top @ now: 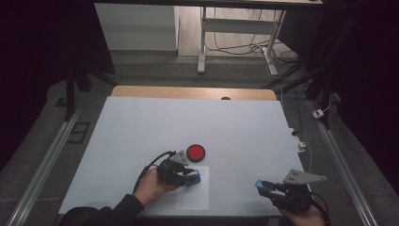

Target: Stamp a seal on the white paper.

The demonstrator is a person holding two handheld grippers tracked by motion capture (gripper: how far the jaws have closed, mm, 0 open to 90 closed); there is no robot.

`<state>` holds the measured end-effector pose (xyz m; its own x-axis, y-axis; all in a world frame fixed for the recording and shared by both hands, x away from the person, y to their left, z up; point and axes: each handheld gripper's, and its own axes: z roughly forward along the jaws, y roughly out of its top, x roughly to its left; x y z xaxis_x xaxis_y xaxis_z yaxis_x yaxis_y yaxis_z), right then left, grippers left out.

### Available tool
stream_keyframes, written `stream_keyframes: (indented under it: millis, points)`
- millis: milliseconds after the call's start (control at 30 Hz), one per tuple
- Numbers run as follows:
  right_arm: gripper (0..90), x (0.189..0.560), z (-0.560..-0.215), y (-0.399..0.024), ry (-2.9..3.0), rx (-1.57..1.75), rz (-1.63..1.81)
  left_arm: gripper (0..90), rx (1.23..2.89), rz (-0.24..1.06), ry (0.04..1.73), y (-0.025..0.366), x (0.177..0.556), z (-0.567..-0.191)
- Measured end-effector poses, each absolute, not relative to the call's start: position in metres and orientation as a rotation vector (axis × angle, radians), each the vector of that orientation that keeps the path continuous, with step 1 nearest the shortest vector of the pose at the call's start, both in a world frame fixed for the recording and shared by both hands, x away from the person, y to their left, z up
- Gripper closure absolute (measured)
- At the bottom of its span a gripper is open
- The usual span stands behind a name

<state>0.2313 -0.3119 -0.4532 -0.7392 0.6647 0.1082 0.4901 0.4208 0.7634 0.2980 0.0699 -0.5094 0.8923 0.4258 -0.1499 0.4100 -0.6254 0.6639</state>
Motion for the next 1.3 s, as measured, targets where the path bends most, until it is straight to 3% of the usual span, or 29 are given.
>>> stream_keyframes:
  millis: [367, 967, 1300]
  points:
    - [68.7, 0.231, -0.453, -0.312, 2.468, 1.015, 1.217, 70.4, 2.382, 0.184, 0.547, 0.06, 0.283, -0.506]
    - [68.6, 0.231, -0.453, -0.312, 2.467, 1.015, 1.215, 70.2, 2.363, 0.07, 0.605, 0.064, 0.294, -0.503]
    - [68.7, 0.232, -0.453, -0.312, 2.468, 1.014, 1.219, 70.2, 2.311, 0.082, 0.585, 0.067, 0.293, -0.49]
